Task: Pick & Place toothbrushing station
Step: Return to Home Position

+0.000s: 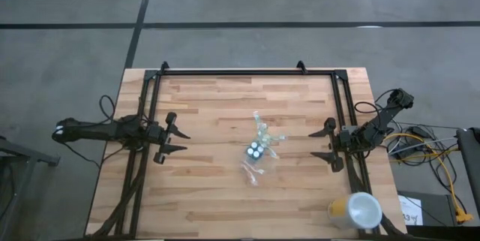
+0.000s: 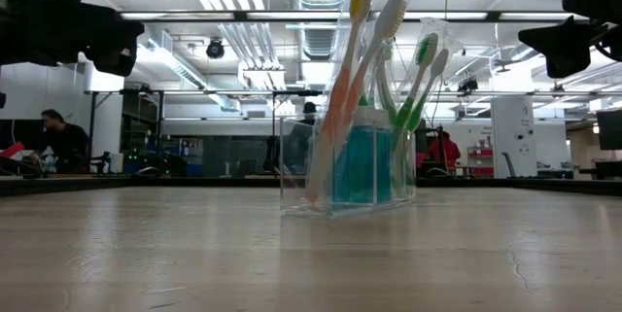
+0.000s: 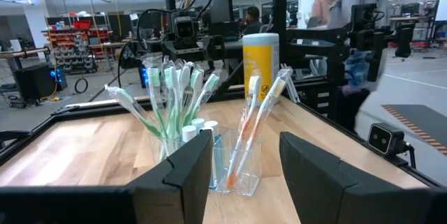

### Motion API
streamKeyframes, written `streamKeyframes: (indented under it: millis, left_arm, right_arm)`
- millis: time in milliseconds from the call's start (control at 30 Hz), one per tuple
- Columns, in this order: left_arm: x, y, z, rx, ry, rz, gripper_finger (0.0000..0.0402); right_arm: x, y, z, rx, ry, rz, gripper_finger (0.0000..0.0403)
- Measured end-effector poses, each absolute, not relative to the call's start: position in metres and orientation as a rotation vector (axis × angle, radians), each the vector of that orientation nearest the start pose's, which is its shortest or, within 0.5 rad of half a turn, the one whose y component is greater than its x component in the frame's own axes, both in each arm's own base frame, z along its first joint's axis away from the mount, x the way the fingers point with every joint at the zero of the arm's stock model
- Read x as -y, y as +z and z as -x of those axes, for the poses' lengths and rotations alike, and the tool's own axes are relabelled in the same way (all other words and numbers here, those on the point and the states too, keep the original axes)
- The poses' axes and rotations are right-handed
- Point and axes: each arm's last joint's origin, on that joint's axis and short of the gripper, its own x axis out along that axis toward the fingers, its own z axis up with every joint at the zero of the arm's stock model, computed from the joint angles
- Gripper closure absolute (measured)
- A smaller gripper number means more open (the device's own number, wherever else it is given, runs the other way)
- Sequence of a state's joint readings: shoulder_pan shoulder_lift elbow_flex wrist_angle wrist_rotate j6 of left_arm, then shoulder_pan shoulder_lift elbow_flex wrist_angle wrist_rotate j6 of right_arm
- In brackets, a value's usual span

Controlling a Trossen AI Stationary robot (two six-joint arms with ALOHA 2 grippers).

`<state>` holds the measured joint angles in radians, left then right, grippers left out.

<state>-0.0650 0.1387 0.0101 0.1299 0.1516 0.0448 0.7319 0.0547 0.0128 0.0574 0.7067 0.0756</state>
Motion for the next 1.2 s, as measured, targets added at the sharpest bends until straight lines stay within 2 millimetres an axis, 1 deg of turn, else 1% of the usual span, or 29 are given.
streamKeyframes:
  millis: [333,833,1200]
  left_arm:
    - [0.0112,0.1682,-0.1051,0.006,-0.216,-0.045,0.0229]
    - [0.0112,0.1682,-0.1051,0.006,-0.216,-0.045,0.0229]
    - [0.0112,0.1682,-0.1051,0.006,-0.216,-0.045,0.0229]
  right_arm:
    - [-0.0485,0.169,-0.0821,0.011,0.026,-0.085,0.0106]
    - [-0.0485,0.169,-0.082,0.011,0.026,-0.082,0.009]
    - [-0.0485,0.169,-0.082,0.011,0.026,-0.085,0.0097]
